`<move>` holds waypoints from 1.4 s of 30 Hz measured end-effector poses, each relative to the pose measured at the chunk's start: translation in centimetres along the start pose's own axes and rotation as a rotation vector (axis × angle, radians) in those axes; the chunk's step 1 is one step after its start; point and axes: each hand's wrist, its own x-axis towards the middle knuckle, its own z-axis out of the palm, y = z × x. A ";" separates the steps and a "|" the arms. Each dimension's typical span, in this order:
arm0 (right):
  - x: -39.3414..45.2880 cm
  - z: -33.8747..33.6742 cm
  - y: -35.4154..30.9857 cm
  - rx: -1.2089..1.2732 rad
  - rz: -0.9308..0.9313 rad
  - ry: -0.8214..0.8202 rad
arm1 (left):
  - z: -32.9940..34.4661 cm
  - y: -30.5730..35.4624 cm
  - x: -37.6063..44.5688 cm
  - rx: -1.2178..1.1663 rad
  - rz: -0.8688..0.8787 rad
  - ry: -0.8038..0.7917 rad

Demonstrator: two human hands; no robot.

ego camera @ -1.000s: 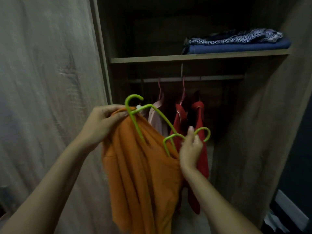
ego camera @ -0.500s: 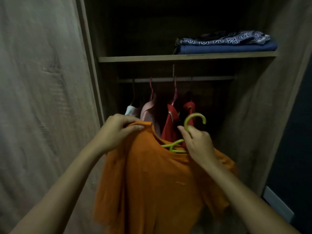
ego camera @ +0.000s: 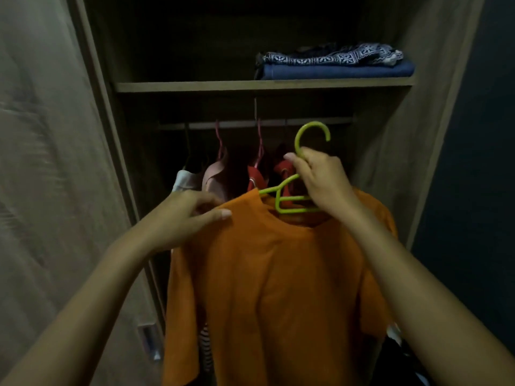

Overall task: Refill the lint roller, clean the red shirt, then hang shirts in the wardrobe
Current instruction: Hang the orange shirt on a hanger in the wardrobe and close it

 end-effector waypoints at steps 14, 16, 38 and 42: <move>-9.5 3.2 -1.4 0.626 0.685 -0.127 | 10.4 4.9 3.0 -0.300 0.072 0.276; -8.5 3.2 0.3 0.669 0.787 0.023 | 11.6 6.5 3.4 -0.408 0.133 0.128; 9.3 2.2 16.1 0.256 0.712 0.010 | 18.7 3.5 21.9 -0.319 -0.049 0.279; 11.1 3.5 18.3 0.273 0.715 0.033 | 19.0 2.9 22.9 -0.364 -0.037 0.229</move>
